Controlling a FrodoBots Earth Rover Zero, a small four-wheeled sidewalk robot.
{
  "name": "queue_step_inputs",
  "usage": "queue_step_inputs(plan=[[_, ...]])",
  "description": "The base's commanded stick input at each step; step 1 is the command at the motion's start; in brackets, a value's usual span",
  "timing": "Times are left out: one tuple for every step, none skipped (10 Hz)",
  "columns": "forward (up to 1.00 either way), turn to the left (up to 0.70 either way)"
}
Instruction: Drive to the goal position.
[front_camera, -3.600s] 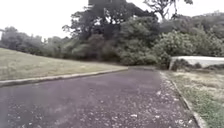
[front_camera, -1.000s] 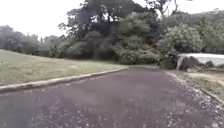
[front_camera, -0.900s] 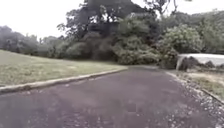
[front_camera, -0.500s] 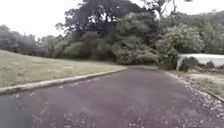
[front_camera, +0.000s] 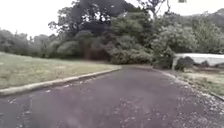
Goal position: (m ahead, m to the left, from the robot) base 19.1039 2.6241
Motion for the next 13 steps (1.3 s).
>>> queue_step_inputs(plan=[[0.57, -0.40], [0.57, -0.40], [0.57, -0.40], [0.57, -0.41], [0.57, -0.35], [0.57, -0.29], [0.58, -0.28], [0.59, -0.29], [0.61, -0.24], [0.62, -0.18], [0.63, -0.11], [0.65, -0.04], [0.65, -0.03]])
